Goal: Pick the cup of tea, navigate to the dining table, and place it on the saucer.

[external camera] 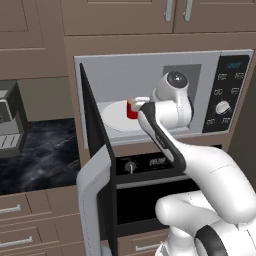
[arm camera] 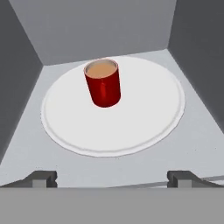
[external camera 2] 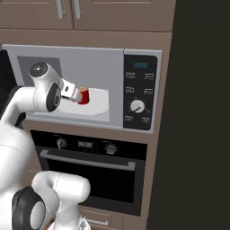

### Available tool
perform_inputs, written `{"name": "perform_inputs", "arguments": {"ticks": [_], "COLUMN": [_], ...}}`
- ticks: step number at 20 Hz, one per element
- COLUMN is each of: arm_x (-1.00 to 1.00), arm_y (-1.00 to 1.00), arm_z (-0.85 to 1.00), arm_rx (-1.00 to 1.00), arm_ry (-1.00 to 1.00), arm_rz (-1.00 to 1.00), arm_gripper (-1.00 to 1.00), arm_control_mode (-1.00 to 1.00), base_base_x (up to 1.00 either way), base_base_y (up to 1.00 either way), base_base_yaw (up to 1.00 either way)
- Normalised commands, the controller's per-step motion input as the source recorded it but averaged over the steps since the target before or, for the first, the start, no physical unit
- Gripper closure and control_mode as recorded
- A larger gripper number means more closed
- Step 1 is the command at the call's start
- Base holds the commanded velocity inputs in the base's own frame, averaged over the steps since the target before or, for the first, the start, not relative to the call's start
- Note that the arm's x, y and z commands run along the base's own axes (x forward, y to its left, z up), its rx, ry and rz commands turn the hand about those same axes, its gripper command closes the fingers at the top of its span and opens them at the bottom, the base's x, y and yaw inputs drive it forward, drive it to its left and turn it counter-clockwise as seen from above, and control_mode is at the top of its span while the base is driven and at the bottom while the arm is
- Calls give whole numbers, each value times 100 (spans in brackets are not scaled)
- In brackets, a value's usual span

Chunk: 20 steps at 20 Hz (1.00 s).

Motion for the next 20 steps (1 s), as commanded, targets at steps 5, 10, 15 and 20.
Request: {"name": "perform_inputs", "arguments": {"ticks": [5, 10, 15, 20], "arm_x": [44, 37, 34, 33], "arm_y": [4, 0, 0, 0], "arm_z": [-36, -5, 0, -6], "arm_rx": [0, -1, -3, -2], "arm_ry": [0, 0, 0, 0], "arm_rz": [0, 0, 0, 0], "arm_gripper": [-100, -100, -100, -100], "arm_control_mode": [-100, -100, -100, -100], "base_base_x": [0, 0, 0, 0], "base_base_y": [0, 0, 0, 0], "base_base_yaw": [0, 0, 0, 0]}}
